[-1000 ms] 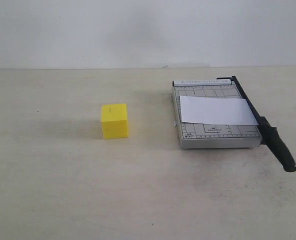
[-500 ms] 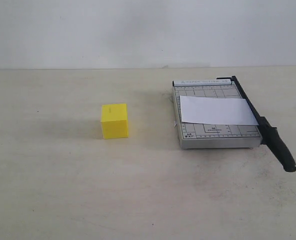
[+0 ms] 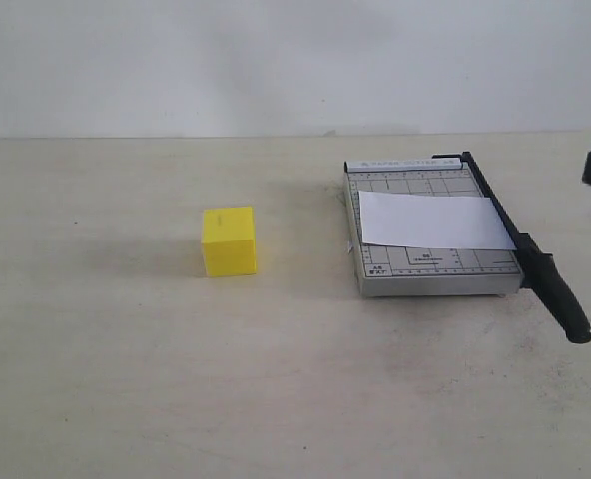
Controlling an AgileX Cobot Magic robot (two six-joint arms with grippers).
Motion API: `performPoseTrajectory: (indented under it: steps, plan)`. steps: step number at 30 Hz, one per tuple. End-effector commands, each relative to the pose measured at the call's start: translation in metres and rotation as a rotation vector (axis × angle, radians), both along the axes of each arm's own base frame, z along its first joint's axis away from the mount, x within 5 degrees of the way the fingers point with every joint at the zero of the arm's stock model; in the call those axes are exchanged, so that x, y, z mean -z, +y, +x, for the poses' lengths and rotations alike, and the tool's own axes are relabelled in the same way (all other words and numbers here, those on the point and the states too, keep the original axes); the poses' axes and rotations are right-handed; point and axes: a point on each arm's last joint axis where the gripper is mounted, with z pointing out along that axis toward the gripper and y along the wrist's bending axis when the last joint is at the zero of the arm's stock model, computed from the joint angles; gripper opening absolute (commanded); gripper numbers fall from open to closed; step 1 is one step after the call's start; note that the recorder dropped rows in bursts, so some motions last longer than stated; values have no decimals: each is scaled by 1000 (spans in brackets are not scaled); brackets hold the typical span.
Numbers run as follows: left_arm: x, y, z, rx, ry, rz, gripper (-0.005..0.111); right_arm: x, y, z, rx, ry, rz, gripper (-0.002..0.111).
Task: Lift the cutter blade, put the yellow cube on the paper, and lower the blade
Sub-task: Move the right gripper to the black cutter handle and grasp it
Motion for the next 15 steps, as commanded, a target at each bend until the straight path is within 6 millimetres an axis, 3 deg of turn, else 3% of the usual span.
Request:
performPoseTrajectory:
  steps: [1,5,10,13,15]
  plan:
    - [0,0,0,6,-4,-4,4,29,-4,15,50,172,50,72]
    - [0,0,0,6,-4,-4,4,51,-8,20,99,300,43,68]
    - [0,0,0,6,-4,-4,4,77,-1,24,-6,365,25,50]
    - [0,0,0,6,-4,-4,4,94,1,28,-30,425,24,50]
    - [0,0,0,6,-4,-4,4,102,7,31,-119,417,22,57]
